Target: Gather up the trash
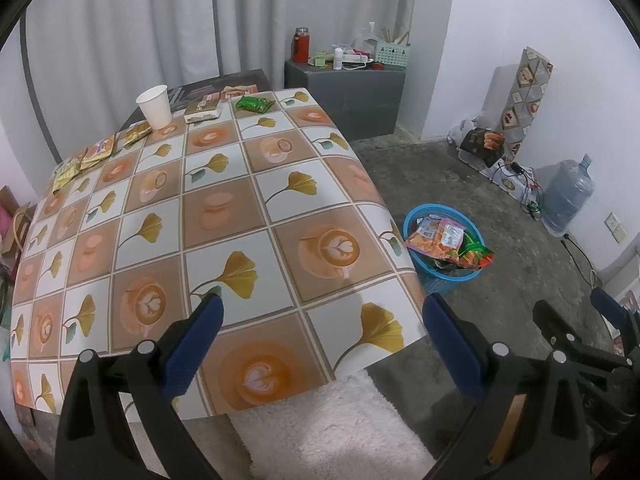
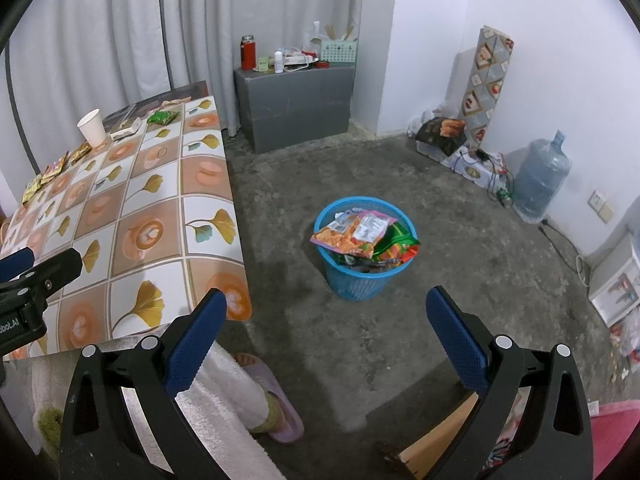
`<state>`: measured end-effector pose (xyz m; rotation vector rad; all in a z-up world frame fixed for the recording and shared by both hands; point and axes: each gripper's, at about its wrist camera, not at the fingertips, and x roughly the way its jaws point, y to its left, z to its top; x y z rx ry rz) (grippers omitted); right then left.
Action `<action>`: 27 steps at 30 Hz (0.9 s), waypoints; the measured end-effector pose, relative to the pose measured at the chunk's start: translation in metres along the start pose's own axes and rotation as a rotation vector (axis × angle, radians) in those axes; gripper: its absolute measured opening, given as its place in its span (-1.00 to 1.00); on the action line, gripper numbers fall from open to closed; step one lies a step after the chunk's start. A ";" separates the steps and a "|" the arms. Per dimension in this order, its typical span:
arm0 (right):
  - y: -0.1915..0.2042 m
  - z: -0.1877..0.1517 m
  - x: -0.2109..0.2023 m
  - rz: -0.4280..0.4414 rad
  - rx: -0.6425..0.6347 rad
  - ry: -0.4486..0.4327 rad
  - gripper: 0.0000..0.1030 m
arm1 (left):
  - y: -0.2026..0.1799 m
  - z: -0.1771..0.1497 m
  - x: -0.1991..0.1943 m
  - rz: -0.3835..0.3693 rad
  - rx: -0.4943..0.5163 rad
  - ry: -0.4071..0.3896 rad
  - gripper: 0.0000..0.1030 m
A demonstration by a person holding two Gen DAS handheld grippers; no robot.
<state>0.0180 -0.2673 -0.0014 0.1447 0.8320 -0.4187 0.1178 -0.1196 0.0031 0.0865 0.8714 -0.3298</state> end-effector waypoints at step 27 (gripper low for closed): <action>-0.001 0.000 0.001 -0.001 -0.001 -0.002 0.87 | -0.001 -0.001 0.000 -0.002 0.003 -0.003 0.90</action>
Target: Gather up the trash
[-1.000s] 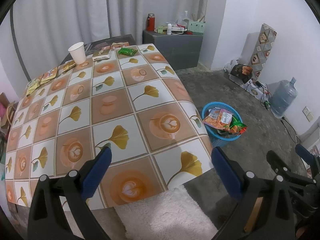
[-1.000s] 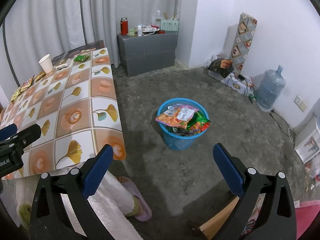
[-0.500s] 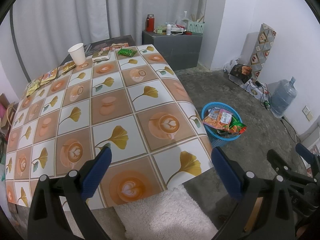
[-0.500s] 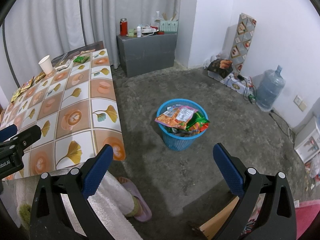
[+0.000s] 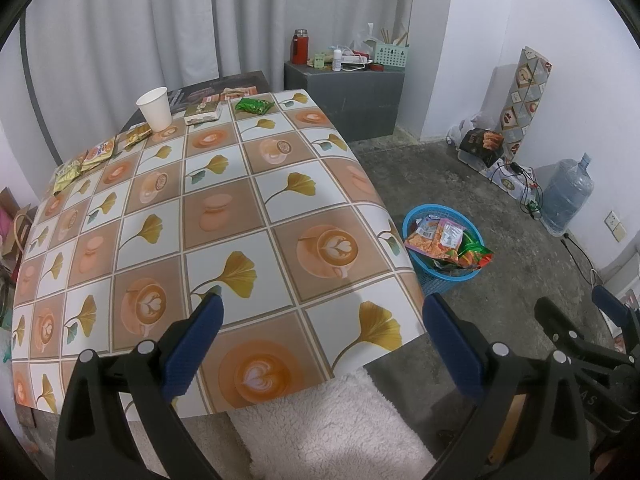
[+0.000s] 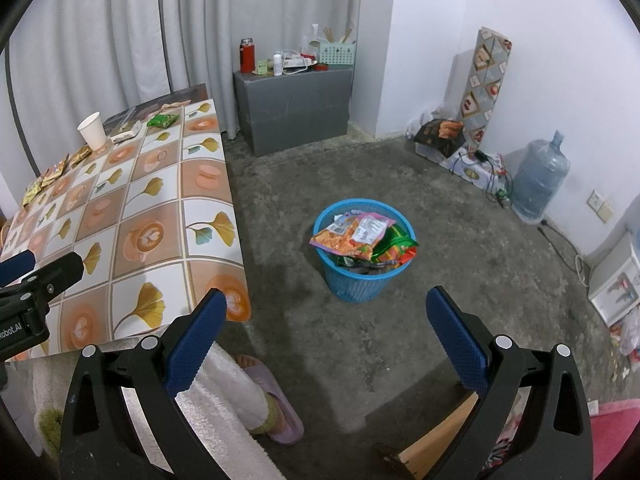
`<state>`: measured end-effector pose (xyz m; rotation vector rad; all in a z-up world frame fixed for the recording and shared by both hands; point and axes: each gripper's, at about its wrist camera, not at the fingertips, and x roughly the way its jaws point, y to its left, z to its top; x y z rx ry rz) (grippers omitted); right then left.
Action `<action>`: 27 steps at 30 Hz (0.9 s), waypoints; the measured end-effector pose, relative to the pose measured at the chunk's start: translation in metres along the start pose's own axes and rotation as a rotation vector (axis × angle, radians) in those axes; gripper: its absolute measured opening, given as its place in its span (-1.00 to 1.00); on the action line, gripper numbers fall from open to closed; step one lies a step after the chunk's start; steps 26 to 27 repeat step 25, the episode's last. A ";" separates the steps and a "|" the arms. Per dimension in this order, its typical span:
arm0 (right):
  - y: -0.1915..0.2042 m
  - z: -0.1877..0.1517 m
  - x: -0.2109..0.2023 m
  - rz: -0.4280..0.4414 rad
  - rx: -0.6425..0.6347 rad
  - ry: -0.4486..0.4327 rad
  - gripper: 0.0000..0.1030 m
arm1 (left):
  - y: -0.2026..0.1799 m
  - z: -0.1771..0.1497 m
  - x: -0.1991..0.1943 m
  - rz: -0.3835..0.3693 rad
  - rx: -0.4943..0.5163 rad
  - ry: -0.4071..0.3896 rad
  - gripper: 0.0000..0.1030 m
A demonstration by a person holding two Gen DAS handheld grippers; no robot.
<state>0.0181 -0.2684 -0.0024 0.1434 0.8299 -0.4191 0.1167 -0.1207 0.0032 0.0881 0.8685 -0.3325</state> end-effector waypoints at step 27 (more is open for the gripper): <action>0.002 0.001 -0.001 -0.004 0.005 -0.001 0.87 | 0.001 0.000 0.000 0.000 -0.002 -0.001 0.90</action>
